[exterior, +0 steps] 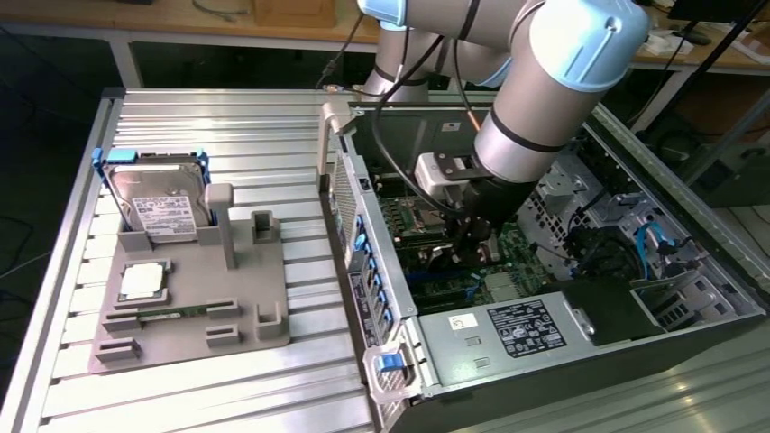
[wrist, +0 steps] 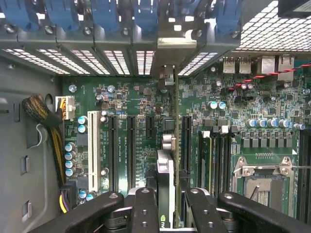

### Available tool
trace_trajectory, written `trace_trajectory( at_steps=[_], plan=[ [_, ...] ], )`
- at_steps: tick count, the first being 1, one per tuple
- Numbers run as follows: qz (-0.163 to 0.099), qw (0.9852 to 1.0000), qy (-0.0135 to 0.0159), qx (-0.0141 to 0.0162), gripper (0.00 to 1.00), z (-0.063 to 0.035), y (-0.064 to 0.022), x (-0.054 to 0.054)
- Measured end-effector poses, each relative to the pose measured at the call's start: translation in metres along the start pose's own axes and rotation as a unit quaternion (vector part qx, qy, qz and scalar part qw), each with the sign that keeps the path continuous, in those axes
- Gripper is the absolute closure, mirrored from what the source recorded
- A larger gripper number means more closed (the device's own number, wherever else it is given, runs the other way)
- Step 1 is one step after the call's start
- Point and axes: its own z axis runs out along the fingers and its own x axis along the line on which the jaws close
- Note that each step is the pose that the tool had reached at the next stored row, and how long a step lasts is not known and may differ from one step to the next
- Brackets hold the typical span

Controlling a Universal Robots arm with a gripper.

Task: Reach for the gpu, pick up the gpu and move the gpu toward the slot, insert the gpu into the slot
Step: 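Insert the gpu into the slot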

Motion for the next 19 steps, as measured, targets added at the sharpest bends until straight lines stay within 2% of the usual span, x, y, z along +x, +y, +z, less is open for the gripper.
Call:
trace_trajectory(
  at_steps=[7,8,11,13,19],
  plan=[
    [0.009,1.0,-0.0001,0.0004,0.73,0.0003,0.0003,0.0],
    [0.009,1.0,0.0005,0.0005,0.73,0.0005,0.0004,0.0],
    [0.009,0.9999,0.007,0.0006,0.73,0.0005,0.0006,0.0],
    [0.009,0.9999,0.0096,0.0006,0.73,0.0005,0.0005,0.0],
    [0.009,0.9999,0.0098,0.0005,0.73,0.001,0.0006,-0.002]
  ],
)
